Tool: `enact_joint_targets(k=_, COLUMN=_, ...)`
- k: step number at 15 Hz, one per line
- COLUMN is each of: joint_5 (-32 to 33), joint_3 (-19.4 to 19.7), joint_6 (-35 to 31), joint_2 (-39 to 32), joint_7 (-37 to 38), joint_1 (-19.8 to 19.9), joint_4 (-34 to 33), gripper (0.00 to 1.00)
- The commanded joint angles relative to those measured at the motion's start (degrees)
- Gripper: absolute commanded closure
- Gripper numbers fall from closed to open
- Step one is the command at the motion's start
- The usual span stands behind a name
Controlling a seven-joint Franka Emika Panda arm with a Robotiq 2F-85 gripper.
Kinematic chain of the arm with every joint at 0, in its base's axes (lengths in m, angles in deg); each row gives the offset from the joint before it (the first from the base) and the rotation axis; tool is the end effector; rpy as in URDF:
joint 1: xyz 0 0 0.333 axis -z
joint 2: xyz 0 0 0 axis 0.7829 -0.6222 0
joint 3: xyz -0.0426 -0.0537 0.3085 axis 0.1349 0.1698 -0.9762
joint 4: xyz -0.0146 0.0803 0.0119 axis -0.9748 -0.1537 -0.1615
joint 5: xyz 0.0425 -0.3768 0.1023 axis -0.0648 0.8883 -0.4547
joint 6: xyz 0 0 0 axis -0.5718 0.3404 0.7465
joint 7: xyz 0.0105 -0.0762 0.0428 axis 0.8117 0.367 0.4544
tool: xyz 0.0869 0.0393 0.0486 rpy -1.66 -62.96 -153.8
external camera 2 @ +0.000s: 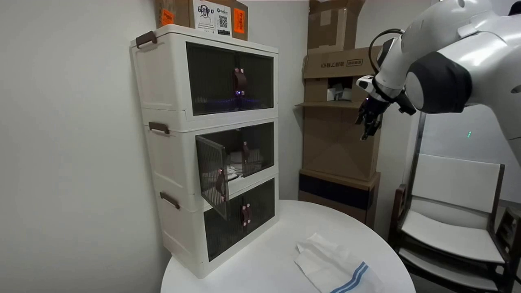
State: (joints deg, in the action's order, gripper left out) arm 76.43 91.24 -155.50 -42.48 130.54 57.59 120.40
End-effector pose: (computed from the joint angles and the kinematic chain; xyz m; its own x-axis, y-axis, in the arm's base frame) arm 0.5034 -0.2838 0.5291 0.5081 0.8492 0.1436 0.6874 -0.5004 0.5264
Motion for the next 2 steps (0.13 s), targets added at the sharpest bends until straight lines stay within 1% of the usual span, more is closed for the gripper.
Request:
enact_joint_targets(k=1, joint_5=0.00, joint_3=-0.44, joint_6=0.01, joint_2=-0.01, joint_7=-0.01, joint_1=0.29, joint_4=0.17, gripper=0.00)
enact_joint_targets(k=2, joint_5=0.00, joint_3=-0.53, joint_6=0.10, joint_2=-0.11, joint_7=-0.01, joint_1=0.12, joint_4=0.55, gripper=0.00)
